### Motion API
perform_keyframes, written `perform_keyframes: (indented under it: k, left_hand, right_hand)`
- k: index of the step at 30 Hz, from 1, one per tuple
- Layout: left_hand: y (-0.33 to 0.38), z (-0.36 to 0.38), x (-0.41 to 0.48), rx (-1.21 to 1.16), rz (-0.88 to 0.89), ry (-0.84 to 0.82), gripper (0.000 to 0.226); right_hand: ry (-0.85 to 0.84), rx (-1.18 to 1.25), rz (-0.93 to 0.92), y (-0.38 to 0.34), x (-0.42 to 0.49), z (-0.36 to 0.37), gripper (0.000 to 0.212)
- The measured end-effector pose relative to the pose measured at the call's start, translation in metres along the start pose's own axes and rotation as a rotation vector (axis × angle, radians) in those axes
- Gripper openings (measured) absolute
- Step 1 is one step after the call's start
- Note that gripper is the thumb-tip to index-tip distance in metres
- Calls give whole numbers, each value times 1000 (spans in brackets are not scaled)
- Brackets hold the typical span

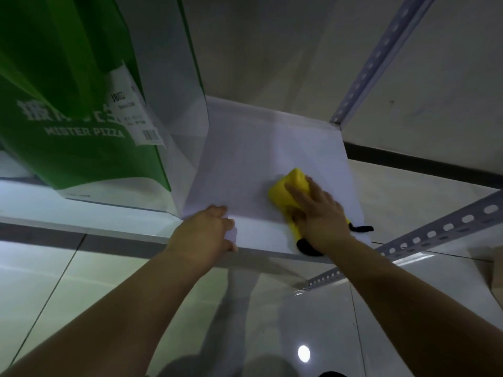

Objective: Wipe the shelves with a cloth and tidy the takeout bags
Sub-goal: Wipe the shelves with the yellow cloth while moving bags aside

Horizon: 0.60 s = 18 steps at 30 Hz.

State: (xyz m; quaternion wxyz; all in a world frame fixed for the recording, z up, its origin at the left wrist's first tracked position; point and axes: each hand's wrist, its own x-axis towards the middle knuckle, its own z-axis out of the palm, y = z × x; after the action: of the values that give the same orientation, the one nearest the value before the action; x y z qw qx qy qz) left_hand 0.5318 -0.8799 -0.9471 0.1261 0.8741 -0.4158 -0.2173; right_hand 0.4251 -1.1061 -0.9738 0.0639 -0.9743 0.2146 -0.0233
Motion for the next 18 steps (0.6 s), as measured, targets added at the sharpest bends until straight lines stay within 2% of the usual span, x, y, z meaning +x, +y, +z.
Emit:
perform_keyframes:
  k: [4, 5, 7, 11, 13, 15, 18]
  left_hand:
    - [-1, 1, -2, -23, -39, 32, 52]
    - [0, 1, -3, -28, -43, 40, 51]
    - [0, 1, -5, -25, -46, 62, 46]
    - [1, 5, -6, 4, -44, 98, 42]
    - [1, 5, -6, 17, -40, 110, 42]
    - [1, 6, -6, 20, -38, 118, 41]
    - [2, 7, -7, 15, -25, 129, 37]
  right_hand:
    - [36, 27, 340, -14, 47, -4, 52]
    - [41, 50, 376, -28, 54, -2, 51]
    - [50, 45, 273, -56, 56, 5, 51]
    - [21, 100, -185, -60, 30, 14, 50]
    - [3, 79, -231, -33, 36, 5, 51]
    - [-8, -9, -83, -7, 53, -4, 54]
    - [65, 52, 301, -6, 71, -9, 51]
